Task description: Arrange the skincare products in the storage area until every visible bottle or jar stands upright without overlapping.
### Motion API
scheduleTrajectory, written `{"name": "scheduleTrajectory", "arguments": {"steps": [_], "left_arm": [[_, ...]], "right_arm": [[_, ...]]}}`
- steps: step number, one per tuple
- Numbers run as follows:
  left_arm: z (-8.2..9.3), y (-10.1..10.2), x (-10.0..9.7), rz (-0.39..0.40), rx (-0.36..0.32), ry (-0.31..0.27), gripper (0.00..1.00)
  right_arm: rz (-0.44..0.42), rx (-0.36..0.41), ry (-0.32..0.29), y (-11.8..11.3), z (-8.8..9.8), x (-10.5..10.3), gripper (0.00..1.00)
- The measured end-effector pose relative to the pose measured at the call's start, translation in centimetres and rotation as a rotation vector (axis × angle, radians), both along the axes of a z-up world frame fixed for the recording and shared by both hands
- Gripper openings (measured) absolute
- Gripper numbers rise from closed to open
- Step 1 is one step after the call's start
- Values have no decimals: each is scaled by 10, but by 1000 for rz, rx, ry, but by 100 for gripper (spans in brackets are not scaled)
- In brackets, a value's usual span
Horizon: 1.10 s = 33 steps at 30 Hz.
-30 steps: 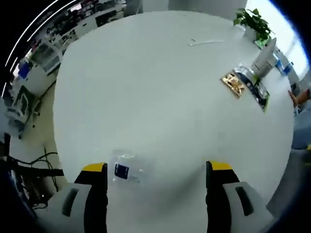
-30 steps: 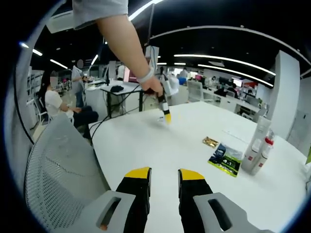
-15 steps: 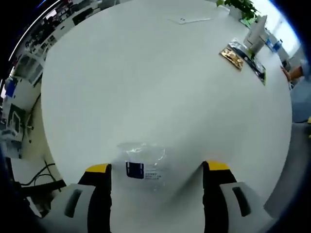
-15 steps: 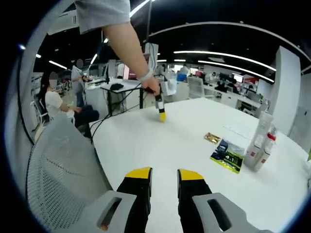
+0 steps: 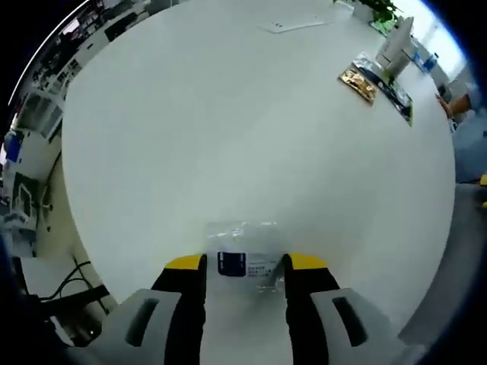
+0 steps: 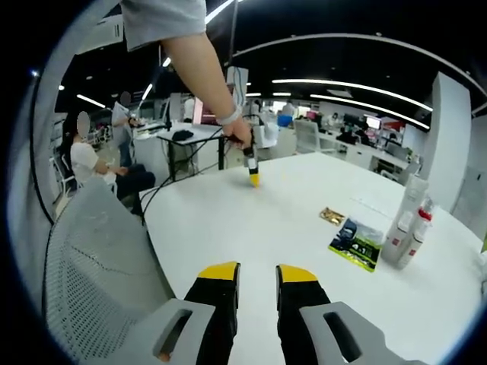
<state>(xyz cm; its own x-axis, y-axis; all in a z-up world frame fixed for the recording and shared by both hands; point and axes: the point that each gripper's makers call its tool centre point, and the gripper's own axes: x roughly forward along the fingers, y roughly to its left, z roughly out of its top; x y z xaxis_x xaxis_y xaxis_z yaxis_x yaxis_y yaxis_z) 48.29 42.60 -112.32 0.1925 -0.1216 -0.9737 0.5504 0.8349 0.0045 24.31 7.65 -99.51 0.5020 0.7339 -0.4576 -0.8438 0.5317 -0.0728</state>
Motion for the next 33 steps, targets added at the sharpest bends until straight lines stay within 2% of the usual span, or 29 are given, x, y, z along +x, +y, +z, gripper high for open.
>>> {"name": "scheduleTrajectory", "arguments": {"steps": [7,10,16,20,25,29,30,32,33], "left_arm": [[0,-5,-5,-19,24,14,36],[0,-10,-13,-42,39,34,36],[11,-19,-25,-71,34,24,36],[24,-34,-34,-102,9,-1,36],[51,-68,-51,-154,-42,-68,36],[74,-112,-85,-206,-88,-116,36],[76,-117,-89,-214,-93,-122,36],[85,-145,-114,-259,-121,-146,36],[87,-155,-124,-258,-135,-150,36]], "right_arm": [[2,-1,-8,0,1,0,14],[1,3,-12,0,2,0,14],[11,6,-25,2,4,-1,14],[15,7,-33,2,6,-2,14],[19,14,-41,3,8,-2,14],[25,33,-44,4,11,-3,14],[26,36,-43,5,12,-3,15],[29,47,-44,5,14,-3,15],[29,52,-42,6,14,-4,15]]}}
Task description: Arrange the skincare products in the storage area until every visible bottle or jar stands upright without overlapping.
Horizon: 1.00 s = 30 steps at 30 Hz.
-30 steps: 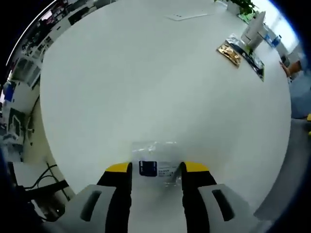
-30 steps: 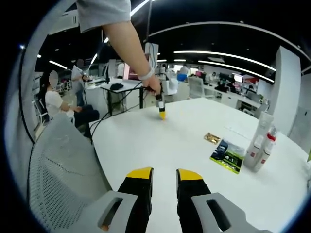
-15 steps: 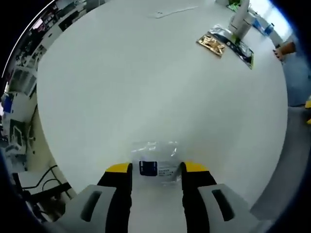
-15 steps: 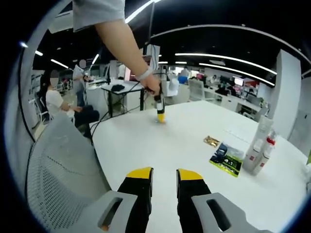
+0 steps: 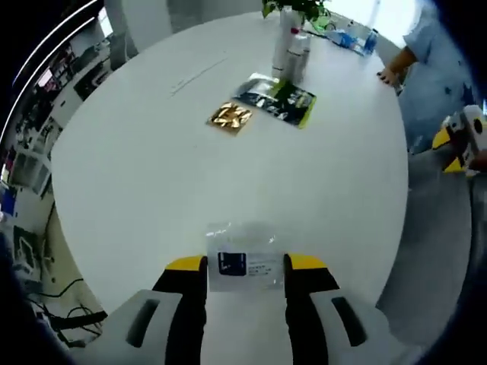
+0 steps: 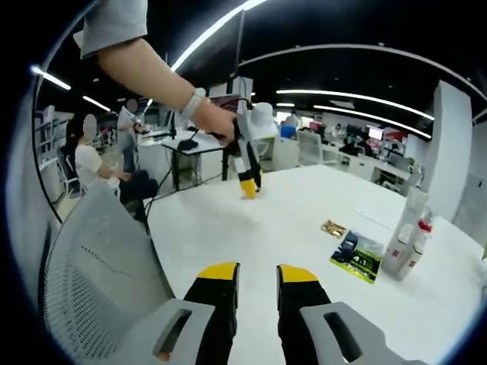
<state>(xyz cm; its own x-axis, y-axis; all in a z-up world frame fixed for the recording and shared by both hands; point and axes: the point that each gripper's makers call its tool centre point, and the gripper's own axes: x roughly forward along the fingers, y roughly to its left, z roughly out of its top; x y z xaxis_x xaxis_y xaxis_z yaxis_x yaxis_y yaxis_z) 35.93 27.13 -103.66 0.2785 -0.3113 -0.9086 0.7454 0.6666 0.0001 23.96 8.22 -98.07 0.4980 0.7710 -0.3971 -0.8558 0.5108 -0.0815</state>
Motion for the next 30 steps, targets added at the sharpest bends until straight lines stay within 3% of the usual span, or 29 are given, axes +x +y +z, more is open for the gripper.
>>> {"name": "scheduleTrajectory", "arguments": {"steps": [3,7,9,13,16,21,26,30], "left_arm": [[6,-40,-36,-42,-93,13,36],[15,-63,-72,-115,-70,-19,36],[20,-70,-83,-115,-69,-40,36],[31,-90,-98,-135,-80,-102,36],[38,-108,-111,-213,-55,-159,36],[43,-128,-124,-256,-52,-188,36],[50,-150,-134,-287,-85,-233,36],[51,-157,-141,-336,-71,-261,36]], "right_arm": [[2,14,-8,1,4,-1,16],[7,29,-7,2,6,-4,17],[11,36,-4,3,7,-5,17],[30,77,45,7,7,-11,18],[51,75,79,10,3,-17,17],[37,138,147,8,6,-17,17],[29,213,253,7,6,-18,18],[43,267,268,11,14,-22,16]]}}
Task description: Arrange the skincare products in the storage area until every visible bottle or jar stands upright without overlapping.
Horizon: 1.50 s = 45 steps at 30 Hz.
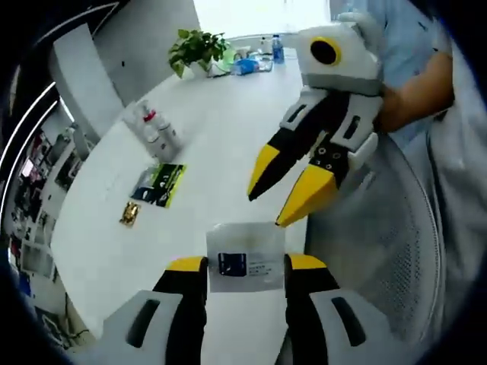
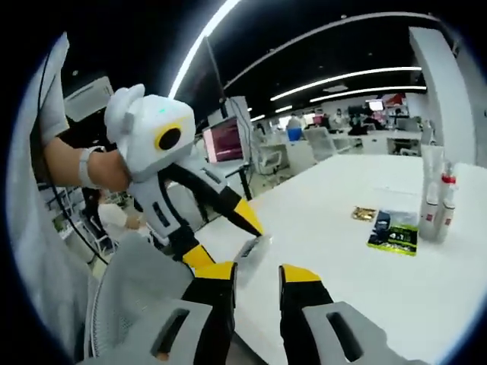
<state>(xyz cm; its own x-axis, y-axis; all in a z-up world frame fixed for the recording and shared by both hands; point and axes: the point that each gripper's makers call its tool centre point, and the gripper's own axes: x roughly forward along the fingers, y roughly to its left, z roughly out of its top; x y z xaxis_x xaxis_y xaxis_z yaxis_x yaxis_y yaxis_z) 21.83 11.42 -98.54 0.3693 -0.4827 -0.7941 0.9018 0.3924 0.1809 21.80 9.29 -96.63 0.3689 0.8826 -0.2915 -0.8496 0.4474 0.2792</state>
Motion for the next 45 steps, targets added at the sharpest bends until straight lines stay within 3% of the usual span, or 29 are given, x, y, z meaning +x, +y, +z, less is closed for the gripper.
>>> {"name": "scheduleTrajectory", "arguments": {"steps": [12,18,23,25,28,29,30,32,33,35,37,38,42,45], "left_arm": [[12,-25,-10,-116,19,-146,36],[13,-26,-11,-114,3,-180,37],[11,-17,-19,-99,-48,-151,28],[15,-2,-13,-16,-84,-157,26],[19,7,-9,110,-237,-90,38],[24,8,-7,147,-321,-76,41],[25,10,-8,180,-365,-46,40],[27,19,-6,274,-462,4,26],[27,20,-8,285,-501,21,18],[29,19,-8,281,-564,2,11],[28,13,-16,268,-631,52,0],[25,19,-12,319,-619,47,0],[19,20,-11,298,-600,-3,0],[33,16,-8,367,-786,53,0]], "right_arm": [[38,-16,58,3,-8,-9,4],[58,12,66,4,-3,-13,0],[114,-70,9,8,-11,-23,0],[135,-97,-8,10,-14,-26,0],[137,-102,-16,11,-14,-26,0],[137,-101,-14,10,-15,-26,0],[134,-99,-11,10,-14,-26,0],[124,-96,-13,8,-14,-24,0],[120,-95,-12,7,-14,-23,0],[113,-84,11,7,-13,-22,0],[108,-82,10,6,-13,-21,0],[110,-79,21,6,-14,-21,0],[114,-91,19,7,-16,-22,0],[120,-93,24,8,-17,-23,0]]}}
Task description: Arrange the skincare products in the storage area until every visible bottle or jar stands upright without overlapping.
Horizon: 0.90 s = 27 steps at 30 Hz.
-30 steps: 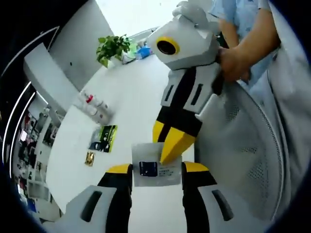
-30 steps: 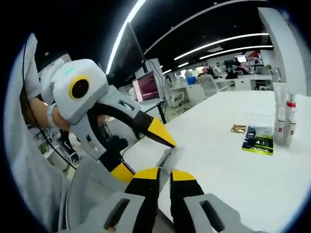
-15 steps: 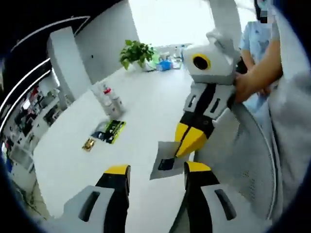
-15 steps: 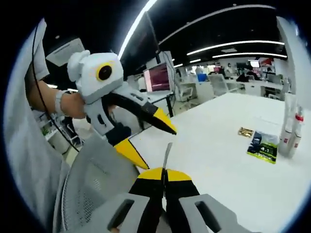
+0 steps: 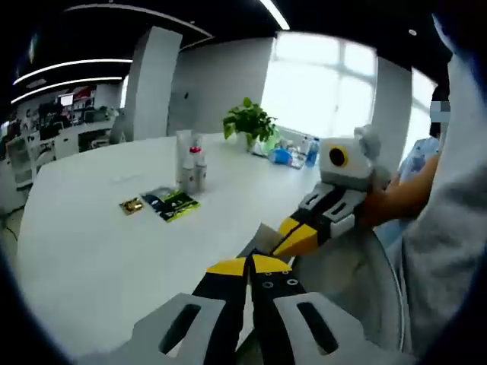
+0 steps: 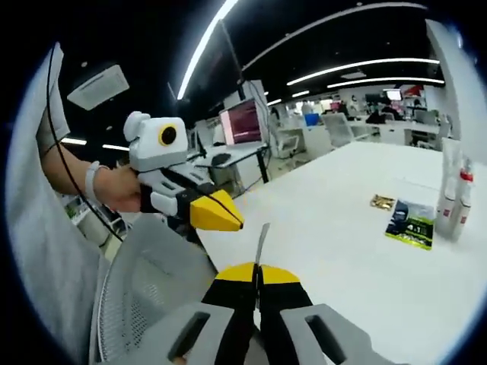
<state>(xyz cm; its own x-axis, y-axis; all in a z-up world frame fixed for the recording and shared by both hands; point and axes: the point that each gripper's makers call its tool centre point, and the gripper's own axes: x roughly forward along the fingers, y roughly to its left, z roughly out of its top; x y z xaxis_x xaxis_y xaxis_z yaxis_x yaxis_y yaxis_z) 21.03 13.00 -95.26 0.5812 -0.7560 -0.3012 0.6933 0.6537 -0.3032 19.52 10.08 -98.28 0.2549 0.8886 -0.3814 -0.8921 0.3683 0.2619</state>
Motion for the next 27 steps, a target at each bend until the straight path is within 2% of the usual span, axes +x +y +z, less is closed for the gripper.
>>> {"name": "scheduleTrajectory", "arguments": {"steps": [1,2,3,4,5,6,7,9,13,14,18,19,22,24,27], "left_arm": [[5,2,4,40,-81,17,0],[8,5,6,72,-129,33,0],[8,6,5,63,-161,51,0],[6,5,2,45,-172,71,0],[1,7,2,68,-159,90,0],[-3,7,-1,64,-163,132,0],[-4,3,-6,43,-198,181,0],[-5,3,-8,53,-230,209,0],[-10,8,-12,67,-168,159,0],[-8,8,-13,55,-153,118,0],[-3,13,-14,36,-147,110,0],[2,15,-13,30,-137,71,0],[-2,19,-11,4,-54,63,0],[-2,18,-10,-9,-47,61,1],[-6,20,-11,-34,5,69,14]], "right_arm": [[0,0,3,0,0,0,0],[1,1,2,0,0,0,0],[2,2,4,0,0,0,0],[1,3,6,0,0,0,0],[1,2,5,0,0,0,0],[0,0,6,0,-1,1,0],[0,1,6,0,-1,1,0],[1,6,9,0,0,1,0],[5,13,18,1,0,1,0],[7,15,18,1,1,1,0],[14,17,34,2,0,0,0],[16,16,33,2,-1,-1,0],[28,14,39,4,-1,-3,0],[43,12,46,5,-2,-5,0],[70,7,55,7,-4,-10,0]]}}
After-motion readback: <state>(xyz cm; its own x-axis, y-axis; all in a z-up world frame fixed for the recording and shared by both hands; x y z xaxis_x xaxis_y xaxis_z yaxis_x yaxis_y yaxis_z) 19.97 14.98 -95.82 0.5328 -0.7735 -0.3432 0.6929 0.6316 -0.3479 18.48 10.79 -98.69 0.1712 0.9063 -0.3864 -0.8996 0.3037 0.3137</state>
